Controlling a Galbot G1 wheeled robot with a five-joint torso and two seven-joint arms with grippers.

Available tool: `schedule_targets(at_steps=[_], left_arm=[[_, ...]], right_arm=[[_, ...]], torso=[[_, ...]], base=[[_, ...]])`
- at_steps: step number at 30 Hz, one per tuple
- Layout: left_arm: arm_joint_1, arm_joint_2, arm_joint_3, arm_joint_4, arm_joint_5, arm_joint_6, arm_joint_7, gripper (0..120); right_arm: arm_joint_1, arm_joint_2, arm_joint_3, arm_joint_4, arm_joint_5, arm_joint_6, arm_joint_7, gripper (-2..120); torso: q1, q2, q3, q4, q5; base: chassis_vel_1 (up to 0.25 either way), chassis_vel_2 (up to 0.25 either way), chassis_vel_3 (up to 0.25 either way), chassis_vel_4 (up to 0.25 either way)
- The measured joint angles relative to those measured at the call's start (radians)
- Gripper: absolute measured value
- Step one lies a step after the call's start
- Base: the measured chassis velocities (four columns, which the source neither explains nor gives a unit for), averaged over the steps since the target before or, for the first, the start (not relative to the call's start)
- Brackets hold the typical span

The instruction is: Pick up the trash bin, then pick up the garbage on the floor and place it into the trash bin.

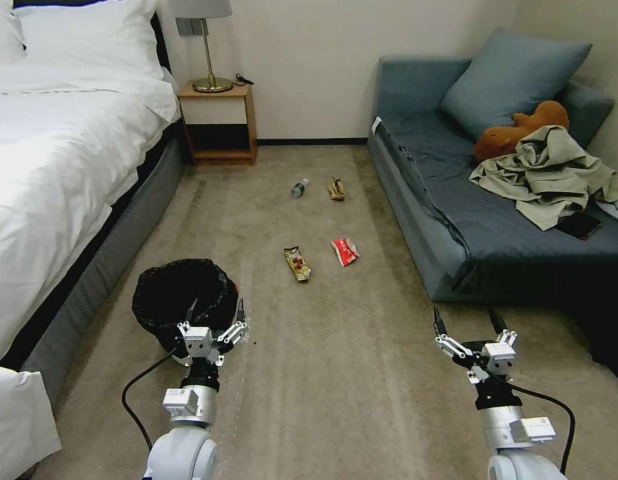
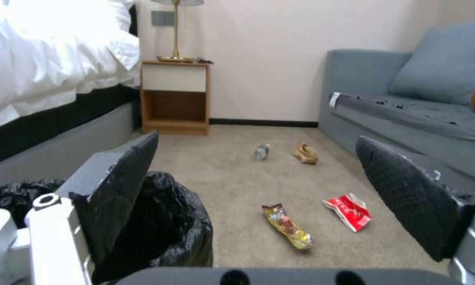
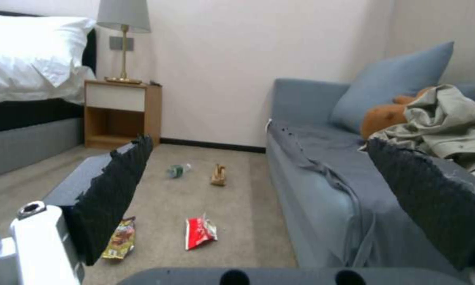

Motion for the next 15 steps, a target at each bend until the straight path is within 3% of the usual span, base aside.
schedule_targets(at_steps=[4,5,8,15], left_arm=[[-0.017,0.005,0.003,0.029,0.007,-0.032,0.012,100],[-0.056,0.018,0.008,0.096,0.018,-0.105,0.039,100],[-0.072,0.018,0.012,0.121,0.002,-0.142,0.049,100],[-0.071,0.015,0.015,0.113,-0.024,-0.156,0.054,100]], right_arm=[[-0.005,0.01,0.008,0.0,-0.016,0.013,0.006,100],[-0.028,0.047,0.035,0.0,-0.072,0.056,0.026,100],[-0.032,0.056,0.045,0.0,-0.083,0.079,0.021,100],[-0.026,0.058,0.048,-0.008,-0.066,0.1,-0.025,100]], torso=[[0.0,0.0,0.0,0.0005,-0.0001],[0.0,0.0,0.0,-0.0007,-0.0004],[0.0,0.0,0.0,-0.0005,-0.0001],[0.0,0.0,0.0,-0.0001,0.0]], base=[[0.0,0.0,0.0,0.0],[0.0,0.0,0.0,0.0],[0.0,0.0,0.0,0.0],[0.0,0.0,0.0,0.0]])
